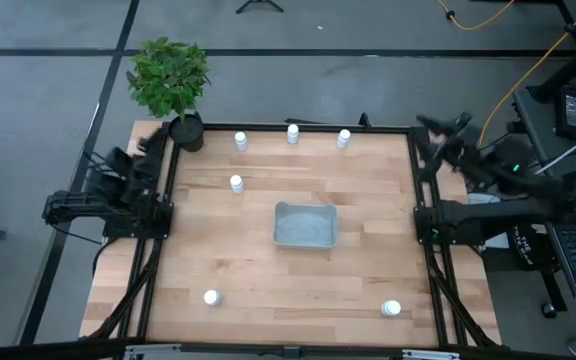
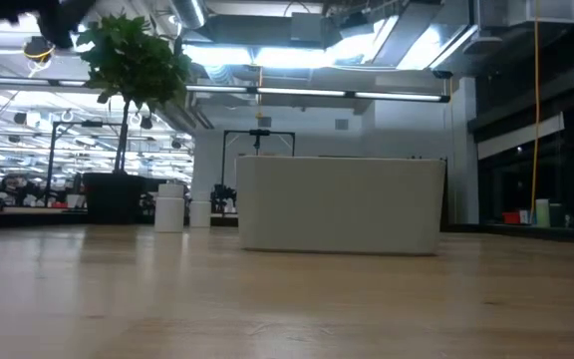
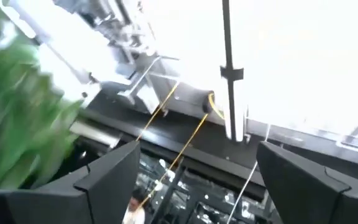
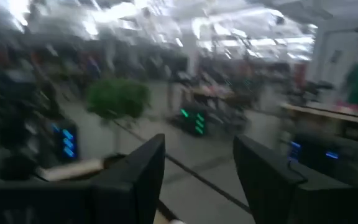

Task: Pick and place pill bottles into a basket
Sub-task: Put the white pill bottle into the gray bin

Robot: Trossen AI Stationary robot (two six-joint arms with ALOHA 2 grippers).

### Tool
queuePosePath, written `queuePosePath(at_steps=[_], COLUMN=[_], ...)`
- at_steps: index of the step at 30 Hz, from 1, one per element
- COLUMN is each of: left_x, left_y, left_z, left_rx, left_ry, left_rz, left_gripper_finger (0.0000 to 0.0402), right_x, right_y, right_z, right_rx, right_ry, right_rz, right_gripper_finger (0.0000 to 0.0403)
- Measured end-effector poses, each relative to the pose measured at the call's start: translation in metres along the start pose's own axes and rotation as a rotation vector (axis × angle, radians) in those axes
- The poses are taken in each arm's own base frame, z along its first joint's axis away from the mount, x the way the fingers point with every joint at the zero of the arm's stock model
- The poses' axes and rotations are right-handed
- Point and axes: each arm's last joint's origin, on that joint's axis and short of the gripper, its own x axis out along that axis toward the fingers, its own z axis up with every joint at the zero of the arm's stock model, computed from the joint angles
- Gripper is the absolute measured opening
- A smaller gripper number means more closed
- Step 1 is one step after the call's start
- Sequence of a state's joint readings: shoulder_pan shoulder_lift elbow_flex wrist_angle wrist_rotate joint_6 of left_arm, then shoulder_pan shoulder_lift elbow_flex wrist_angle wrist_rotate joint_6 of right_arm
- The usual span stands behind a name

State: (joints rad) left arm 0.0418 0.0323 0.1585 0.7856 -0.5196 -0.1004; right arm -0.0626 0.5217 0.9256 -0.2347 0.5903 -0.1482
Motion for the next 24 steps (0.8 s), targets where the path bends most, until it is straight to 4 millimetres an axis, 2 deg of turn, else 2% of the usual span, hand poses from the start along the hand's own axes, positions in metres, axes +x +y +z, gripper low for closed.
queuePosePath(at_steps=[2,5,9,13,16,19,24], left_x=[0.015,0.049,0.107,0.159,0.184,0.192,0.18], left_y=[-0.011,-0.034,-0.067,-0.088,-0.091,-0.084,-0.064], left_z=[0.013,0.029,0.026,0.005,-0.015,-0.029,-0.05], left_rx=[0.054,0.164,0.435,0.777,1.003,1.146,1.159], left_ry=[0.029,0.096,0.269,0.515,0.721,0.906,1.163], left_rz=[-0.05,-0.095,-0.126,-0.03,0.129,0.304,0.443], left_gripper_finger=[0.0317,0.0317,0.0317,0.0317,0.0317,0.0317,0.0317], right_x=[0.011,0.032,0.068,0.114,0.144,0.169,0.202], right_y=[-0.002,-0.001,-0.004,-0.01,-0.014,-0.016,-0.012], right_z=[0.029,0.061,0.08,0.071,0.061,0.052,0.025], right_rx=[-0.057,-0.124,-0.174,-0.222,-0.28,-0.272,-0.316], right_ry=[0.077,0.218,0.466,0.679,0.75,0.791,0.881], right_rz=[-0.032,-0.014,0.06,0.213,0.248,0.204,0.234], right_gripper_finger=[0.0193,0.0193,0.0193,0.0185,0.0166,0.0149,0.014])
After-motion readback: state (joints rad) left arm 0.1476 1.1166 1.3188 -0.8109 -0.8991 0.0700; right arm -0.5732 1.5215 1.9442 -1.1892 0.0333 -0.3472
